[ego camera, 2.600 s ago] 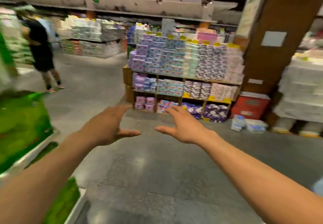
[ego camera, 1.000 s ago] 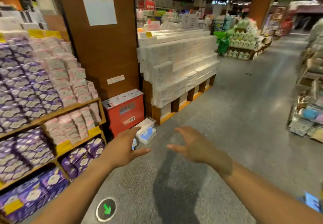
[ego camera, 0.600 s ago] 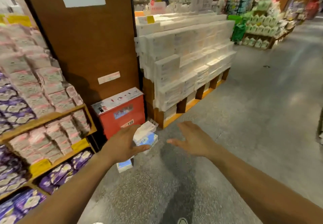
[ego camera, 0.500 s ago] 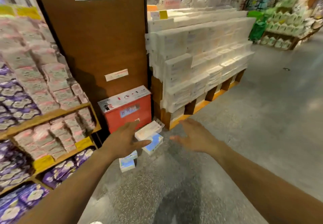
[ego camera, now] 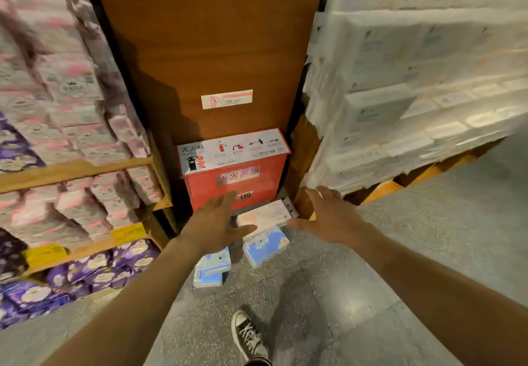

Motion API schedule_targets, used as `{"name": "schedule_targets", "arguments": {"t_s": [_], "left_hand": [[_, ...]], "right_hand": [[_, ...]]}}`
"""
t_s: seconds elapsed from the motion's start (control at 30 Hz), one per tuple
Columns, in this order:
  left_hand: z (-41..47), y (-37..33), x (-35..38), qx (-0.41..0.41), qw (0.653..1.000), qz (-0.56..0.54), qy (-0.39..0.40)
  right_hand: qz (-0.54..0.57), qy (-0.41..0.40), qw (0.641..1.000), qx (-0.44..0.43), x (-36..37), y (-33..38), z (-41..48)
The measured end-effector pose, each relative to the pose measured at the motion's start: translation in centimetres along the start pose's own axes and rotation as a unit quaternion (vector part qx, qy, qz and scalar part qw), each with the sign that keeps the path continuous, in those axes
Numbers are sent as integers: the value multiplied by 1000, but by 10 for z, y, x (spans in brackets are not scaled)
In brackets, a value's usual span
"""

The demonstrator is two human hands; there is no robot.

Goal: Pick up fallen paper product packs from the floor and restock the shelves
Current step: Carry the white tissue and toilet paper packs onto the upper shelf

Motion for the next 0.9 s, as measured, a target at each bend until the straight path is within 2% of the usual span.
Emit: {"name": "schedule_targets", "arguments": {"t_s": [0.17,0.33,0.4,0.5,0.67,0.83,0.9], "left_hand": [[106,58,44,-8,1000,-17,14],[208,133,119,-45,998,-51,-3],[250,173,166,-73,995,-75,0],[309,239,246,-109,990,-92,-3],[387,340,389,-159,981,-108,-11],[432,411,537,-243,961,-130,6],[444,431,586,-271,950,-156,13]], "right_hand": [[12,18,999,26,37,-23,132],[31,48,998,34,127,-46,274],[-5,84,996,34,184,-58,342],[-41,75,996,21,257,-66,432],[6,106,994,15,376,-83,555],[92,161,981,62,518,-118,657],[84,169,980,56,561,-128,691]]}}
Point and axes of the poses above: each hand's wrist, its own z-axis towards the middle knuckle, its own x-axis out of the palm, y = z × x, the point moved 10 cm from there along z, towards the middle knuckle, and after that the axes turned 10 degrees about x, right-handed, at the moved point
